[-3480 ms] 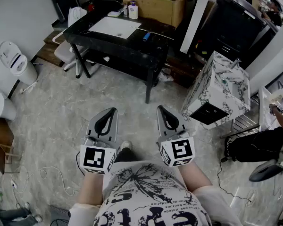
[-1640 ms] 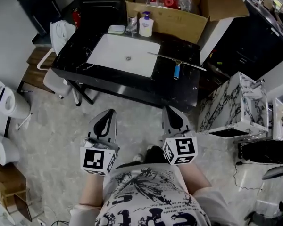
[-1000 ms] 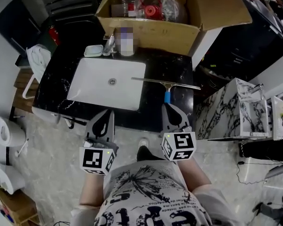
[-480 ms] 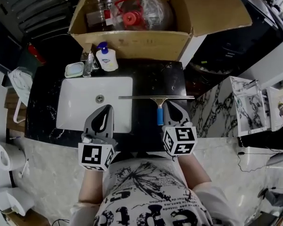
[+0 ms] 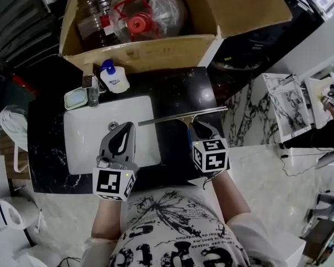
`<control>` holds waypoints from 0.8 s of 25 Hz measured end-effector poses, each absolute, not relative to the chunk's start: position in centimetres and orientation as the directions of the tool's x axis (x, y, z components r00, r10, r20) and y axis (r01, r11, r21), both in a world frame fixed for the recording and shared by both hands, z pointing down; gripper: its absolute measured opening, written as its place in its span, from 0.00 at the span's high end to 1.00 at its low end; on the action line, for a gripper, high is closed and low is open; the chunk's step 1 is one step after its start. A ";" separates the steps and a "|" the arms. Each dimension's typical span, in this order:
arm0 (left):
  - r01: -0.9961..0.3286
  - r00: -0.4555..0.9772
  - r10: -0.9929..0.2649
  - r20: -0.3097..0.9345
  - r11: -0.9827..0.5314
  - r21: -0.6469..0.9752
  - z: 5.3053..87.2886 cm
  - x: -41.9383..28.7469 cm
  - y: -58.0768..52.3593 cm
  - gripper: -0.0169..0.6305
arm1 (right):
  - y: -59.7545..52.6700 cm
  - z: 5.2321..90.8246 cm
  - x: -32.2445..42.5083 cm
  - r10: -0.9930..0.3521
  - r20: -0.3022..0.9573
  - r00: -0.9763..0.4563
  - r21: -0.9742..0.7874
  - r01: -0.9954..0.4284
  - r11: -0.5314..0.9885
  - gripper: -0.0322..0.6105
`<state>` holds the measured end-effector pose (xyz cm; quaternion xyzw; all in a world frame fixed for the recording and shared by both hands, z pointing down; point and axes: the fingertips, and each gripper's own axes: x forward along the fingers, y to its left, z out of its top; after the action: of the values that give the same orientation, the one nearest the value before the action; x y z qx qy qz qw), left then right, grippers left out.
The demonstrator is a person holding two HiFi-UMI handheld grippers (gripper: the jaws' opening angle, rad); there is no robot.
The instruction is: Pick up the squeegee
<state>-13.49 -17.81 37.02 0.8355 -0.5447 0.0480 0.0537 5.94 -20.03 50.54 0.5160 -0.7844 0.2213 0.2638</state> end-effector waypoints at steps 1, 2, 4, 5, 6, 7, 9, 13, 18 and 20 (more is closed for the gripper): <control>-0.912 0.410 -0.901 0.138 -0.409 0.042 37.3 -13.8 -18.1 0.95 | -20.0 51.3 5.8 -0.674 0.666 -0.319 -0.073 -0.928 0.366 0.85; -0.908 0.419 -0.897 0.138 -0.417 0.047 37.6 -14.0 -18.3 0.95 | -20.0 52.2 5.7 -0.659 0.688 -0.304 -0.069 -0.931 0.358 0.83; -0.900 0.435 -0.889 0.141 -0.431 0.056 38.5 -14.5 -18.5 0.95 | -20.0 53.8 5.7 -0.632 0.727 -0.267 -0.055 -0.941 0.333 0.76; -0.898 0.439 -0.886 0.148 -0.435 0.060 38.9 -14.7 -18.6 0.95 | -20.1 54.6 5.8 -0.619 0.745 -0.250 -0.050 -0.946 0.322 0.73; -0.898 0.440 -0.884 0.158 -0.436 0.064 39.2 -15.0 -18.7 0.95 | -20.2 55.3 5.9 -0.604 0.761 -0.236 -0.048 -0.949 0.311 0.69; -0.898 0.441 -0.882 0.168 -0.436 0.067 39.5 -15.2 -18.8 0.95 | -20.3 55.9 5.9 -0.587 0.777 -0.225 -0.047 -0.952 0.303 0.67; -0.898 0.441 -0.879 0.183 -0.436 0.069 40.5 -15.7 -18.8 0.95 | -20.5 57.0 6.0 -0.553 0.807 -0.210 -0.046 -0.954 0.296 0.66; -0.903 0.429 -0.879 0.209 -0.422 0.081 41.4 -16.5 -19.0 0.95 | -20.9 58.8 6.0 -0.483 0.857 -0.181 -0.028 -0.951 0.308 0.66; -0.907 0.420 -0.880 0.224 -0.413 0.079 42.3 -16.8 -19.2 0.95 | -21.6 60.4 6.4 -0.435 0.889 -0.146 -0.005 -0.951 0.308 0.69; -0.911 0.413 -0.881 0.230 -0.406 0.080 42.5 -16.9 -19.3 0.95 | -21.8 60.6 6.5 -0.412 0.900 -0.140 -0.005 -0.950 0.313 0.68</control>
<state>-16.91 -19.26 42.51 0.8349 -0.5366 0.0755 0.0964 6.48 -21.81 60.63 0.4955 -0.6872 0.3130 0.4292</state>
